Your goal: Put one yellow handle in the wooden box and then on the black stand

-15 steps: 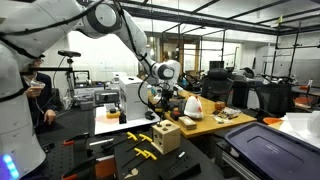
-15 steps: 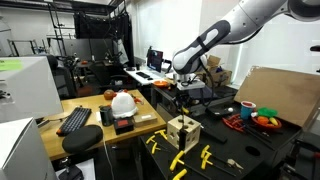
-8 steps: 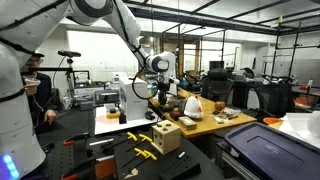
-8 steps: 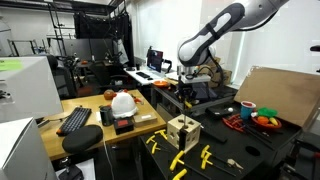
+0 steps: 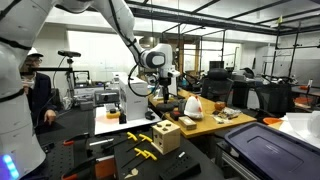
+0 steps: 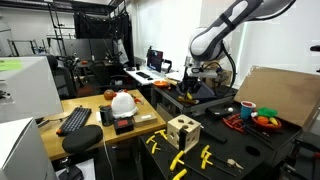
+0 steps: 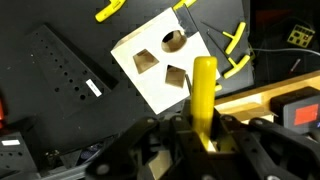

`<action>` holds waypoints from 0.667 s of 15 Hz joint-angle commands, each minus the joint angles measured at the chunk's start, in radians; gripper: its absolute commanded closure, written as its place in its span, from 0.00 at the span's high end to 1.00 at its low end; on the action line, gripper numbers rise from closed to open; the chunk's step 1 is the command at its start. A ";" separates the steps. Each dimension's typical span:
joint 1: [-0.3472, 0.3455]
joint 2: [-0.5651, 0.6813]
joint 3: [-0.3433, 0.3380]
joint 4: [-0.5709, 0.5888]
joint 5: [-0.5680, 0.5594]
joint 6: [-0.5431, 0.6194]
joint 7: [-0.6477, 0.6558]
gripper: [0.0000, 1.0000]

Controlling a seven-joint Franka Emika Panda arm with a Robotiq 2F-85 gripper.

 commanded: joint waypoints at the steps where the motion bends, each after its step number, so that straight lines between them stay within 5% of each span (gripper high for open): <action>1: -0.002 -0.089 -0.036 -0.104 -0.002 0.059 0.066 0.04; 10: 0.020 -0.093 -0.152 -0.112 -0.131 0.037 0.298 0.04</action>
